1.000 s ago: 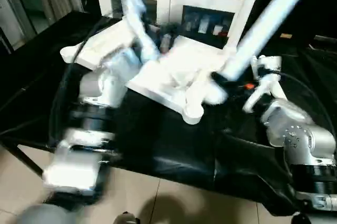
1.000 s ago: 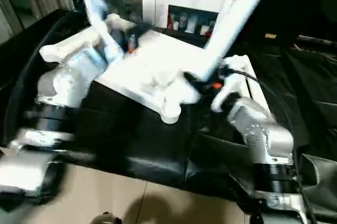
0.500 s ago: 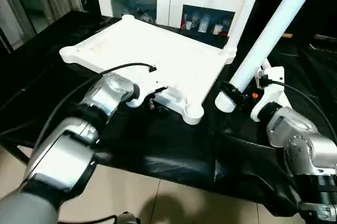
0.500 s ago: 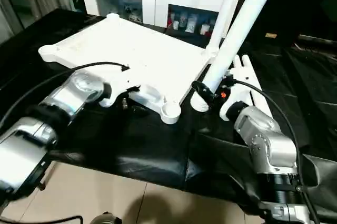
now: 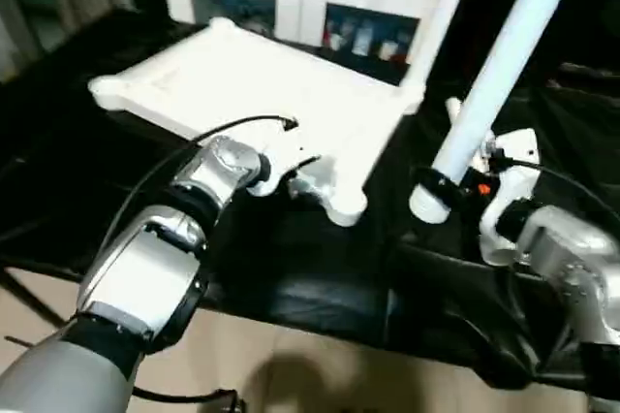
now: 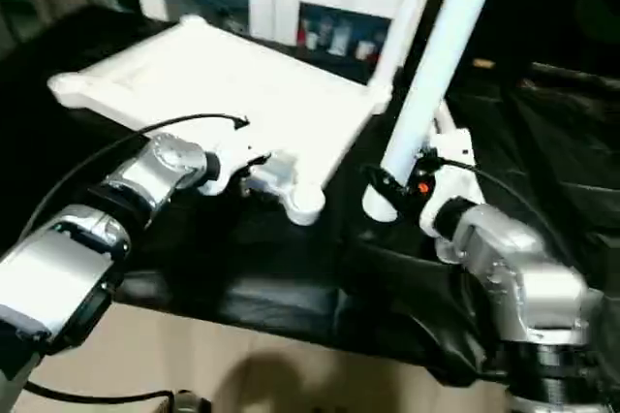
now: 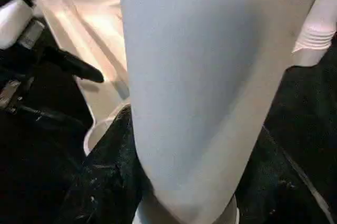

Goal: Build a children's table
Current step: Pick table leg, then rotate table base

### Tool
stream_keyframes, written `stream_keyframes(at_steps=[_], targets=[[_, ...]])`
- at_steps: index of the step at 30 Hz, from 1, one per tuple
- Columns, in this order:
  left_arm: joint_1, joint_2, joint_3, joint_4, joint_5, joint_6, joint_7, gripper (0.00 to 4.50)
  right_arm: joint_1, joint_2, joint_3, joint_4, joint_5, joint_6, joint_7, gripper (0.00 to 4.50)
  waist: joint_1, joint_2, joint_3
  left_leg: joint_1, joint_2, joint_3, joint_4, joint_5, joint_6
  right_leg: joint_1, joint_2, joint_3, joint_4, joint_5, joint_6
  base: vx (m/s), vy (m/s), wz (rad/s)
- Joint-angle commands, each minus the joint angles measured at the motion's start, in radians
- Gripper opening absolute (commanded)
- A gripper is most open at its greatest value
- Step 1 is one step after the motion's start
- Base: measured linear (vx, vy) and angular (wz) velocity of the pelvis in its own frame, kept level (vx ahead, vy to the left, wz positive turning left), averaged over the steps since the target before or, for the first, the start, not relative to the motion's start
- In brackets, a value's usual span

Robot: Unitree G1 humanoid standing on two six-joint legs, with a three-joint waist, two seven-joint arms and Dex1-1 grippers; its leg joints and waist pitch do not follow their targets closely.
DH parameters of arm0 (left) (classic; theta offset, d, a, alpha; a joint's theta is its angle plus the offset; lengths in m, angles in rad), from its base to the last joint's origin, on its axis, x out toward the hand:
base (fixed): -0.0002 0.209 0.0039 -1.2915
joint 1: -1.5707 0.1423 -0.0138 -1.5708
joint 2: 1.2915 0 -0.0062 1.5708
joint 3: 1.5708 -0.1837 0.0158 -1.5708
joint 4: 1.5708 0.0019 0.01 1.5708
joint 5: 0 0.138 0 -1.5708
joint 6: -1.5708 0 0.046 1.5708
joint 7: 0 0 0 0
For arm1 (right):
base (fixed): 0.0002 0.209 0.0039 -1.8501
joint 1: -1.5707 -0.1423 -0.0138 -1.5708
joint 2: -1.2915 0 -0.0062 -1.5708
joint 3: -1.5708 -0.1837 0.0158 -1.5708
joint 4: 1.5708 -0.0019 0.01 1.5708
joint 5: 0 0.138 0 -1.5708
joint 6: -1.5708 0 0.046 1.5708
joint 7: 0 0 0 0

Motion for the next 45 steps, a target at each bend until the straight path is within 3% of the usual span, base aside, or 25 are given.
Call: stream_keyframes(at_steps=[1,2,8,11,17,29,37,38,39,40,41,45], targets=[[-0.029,-0.002,-0.017,0.006,0.031,-0.011,0.006,4.22,-0.008,-0.018,-0.020,-0.022,0.011,0.021,0.011,1.88,-0.007,-0.002,-0.072,0.021,0.026,-0.005,-0.073,-0.160,0.049,0.051,-0.059,0.050,-0.079,-0.263,-0.124,0.000,0.000,0.00],[-0.037,-0.007,-0.015,0.013,0.031,0.015,0.005,4.22,-0.017,-0.027,-0.022,-0.020,0.011,0.029,0.014,1.88,-0.014,-0.019,-0.072,0.022,0.027,-0.004,-0.072,-0.164,0.047,0.051,-0.060,0.049,-0.077,-0.256,-0.133,0.000,0.000,0.00],[-0.056,-0.027,-0.033,0.025,0.062,0.020,-0.020,3.89,-0.025,-0.037,-0.009,-0.034,0.013,0.053,0.020,1.88,-0.017,-0.035,-0.070,0.022,0.027,-0.003,-0.067,-0.133,0.052,0.053,-0.062,0.053,-0.070,-0.185,-0.172,0.000,0.000,0.00],[-0.050,-0.031,-0.048,0.036,0.109,0.027,-0.011,3.52,-0.020,-0.038,0.005,-0.048,0.019,0.061,0.019,1.88,-0.016,-0.032,-0.072,0.021,0.027,-0.002,-0.065,-0.111,0.063,0.056,-0.062,0.054,-0.066,-0.143,-0.185,0.000,0.000,0.00],[-0.044,-0.025,-0.084,0.042,0.152,0.059,-0.070,3.14,-0.024,-0.037,0.006,-0.038,0.012,0.057,0.027,1.88,-0.014,-0.027,-0.070,0.024,0.028,-0.003,-0.068,-0.149,0.045,0.056,-0.064,0.053,-0.072,-0.194,-0.184,0.000,0.000,0.00],[-0.051,-0.055,-0.096,0.032,0.179,0.066,-0.253,2.27,-0.039,-0.024,0.021,-0.008,-0.007,0.030,0.028,1.88,-0.010,-0.026,-0.074,0.025,0.028,-0.003,-0.069,-0.153,0.038,0.057,-0.067,0.054,-0.070,-0.167,-0.210,0.000,0.000,0.00],[-0.039,-0.055,-0.079,0.016,0.169,0.074,-0.402,1.77,-0.047,0.000,0.034,0.021,-0.018,-0.007,0.026,1.88,0.001,-0.011,-0.087,0.026,0.030,-0.006,-0.069,-0.157,0.025,0.065,-0.070,0.054,-0.058,-0.093,-0.247,0.000,0.000,0.00],[-0.036,-0.057,-0.066,0.012,0.157,0.081,-0.392,1.45,-0.046,0.006,0.033,0.024,-0.019,-0.011,0.024,1.88,0.001,-0.012,-0.088,0.026,0.030,-0.005,-0.068,-0.157,0.025,0.065,-0.069,0.054,-0.057,-0.078,-0.256,0.000,0.000,0.00],[-0.034,-0.070,-0.019,0.007,0.114,0.121,-0.363,1.45,-0.046,0.022,0.031,0.030,-0.020,-0.021,0.013,1.88,0.007,0.003,-0.090,0.028,0.030,-0.008,-0.069,-0.164,0.022,0.067,-0.071,0.054,-0.054,-0.078,-0.263,0.000,0.000,0.00],[-0.033,-0.077,0.010,0.004,0.087,0.145,-0.340,1.39,-0.047,0.031,0.031,0.034,-0.021,-0.027,0.007,1.88,0.006,0.009,-0.090,0.028,0.031,-0.006,-0.069,-0.168,0.016,0.066,-0.071,0.055,-0.052,-0.061,-0.271,0.000,0.000,0.00],[-0.029,-0.091,0.069,-0.001,0.034,0.185,-0.290,1.37,-0.046,0.048,0.031,0.041,-0.023,-0.036,-0.006,1.88,0.005,-0.003,-0.090,0.025,0.029,-0.006,-0.069,-0.170,0.018,0.068,-0.069,0.053,-0.054,-0.054,-0.274,0.000,0.000,0.00],[-0.016,-0.102,0.141,-0.010,-0.025,0.230,-0.245,1.19,-0.039,0.065,0.034,0.045,-0.025,-0.048,-0.018,1.88,0.011,0.009,-0.092,0.020,0.024,-0.005,-0.066,-0.156,0.034,0.074,-0.069,0.053,-0.053,-0.043,-0.287,0.000,0.000,0.00]])
